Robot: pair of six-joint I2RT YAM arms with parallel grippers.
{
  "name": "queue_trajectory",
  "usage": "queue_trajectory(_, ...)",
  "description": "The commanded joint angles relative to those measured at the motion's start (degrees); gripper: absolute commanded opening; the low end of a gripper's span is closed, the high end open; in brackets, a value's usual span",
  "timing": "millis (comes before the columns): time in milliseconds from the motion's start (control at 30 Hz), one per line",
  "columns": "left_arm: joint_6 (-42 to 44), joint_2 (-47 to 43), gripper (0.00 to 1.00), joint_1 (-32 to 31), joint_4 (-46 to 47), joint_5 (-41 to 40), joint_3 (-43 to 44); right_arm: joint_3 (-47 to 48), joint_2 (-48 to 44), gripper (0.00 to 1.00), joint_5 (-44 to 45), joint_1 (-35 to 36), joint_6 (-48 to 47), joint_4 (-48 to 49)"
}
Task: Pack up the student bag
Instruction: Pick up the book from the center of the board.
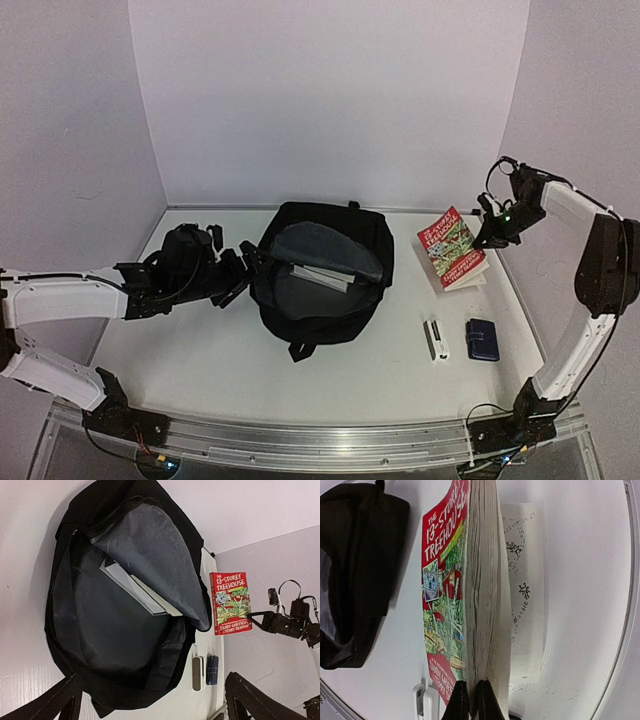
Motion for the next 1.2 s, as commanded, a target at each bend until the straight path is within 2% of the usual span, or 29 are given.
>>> queue_trajectory(0, 6.7, 1.1, 1.0, -0.1, -1.5, 3.7, 5.4, 5.4, -5.7, 0.0, -5.3, 0.6, -4.2, -5.2)
queue_trajectory(233, 13.8, 4.9, 1.0, 0.0, -2.1, 13.6, 11.2, 11.5, -8.8, 0.0, -12.4, 3.7, -8.7, -15.1)
queue_trajectory(433, 16.1, 9.8, 1.0, 0.2, 0.5, 23.1, 14.7, 11.9, -13.3, 0.0, -15.0, 12.0, -8.1, -17.9)
queue_trajectory(633, 15.4, 15.7, 1.0, 0.2, 10.1, 35.0, 15.4, 12.5, -15.3, 0.0, -20.1, 16.4, -4.5, -18.1)
queue_trajectory(767, 13.4, 19.7, 1.0, 0.3, 15.0, 39.1, 16.2, 12.0, -16.3, 0.0, -22.0, 19.7, -2.9, -17.8)
queue_trajectory(967, 7.7, 25.3, 0.99, 0.3, 28.4, 46.3, 16.7, 10.0, -17.3, 0.0, -23.3, 24.4, -1.1, -16.6)
queue_trajectory(1167, 2.8, 30.5, 0.98, 0.3, 36.6, 49.2, 18.3, 8.5, -18.1, 0.0, -24.2, 29.8, 1.6, -14.4)
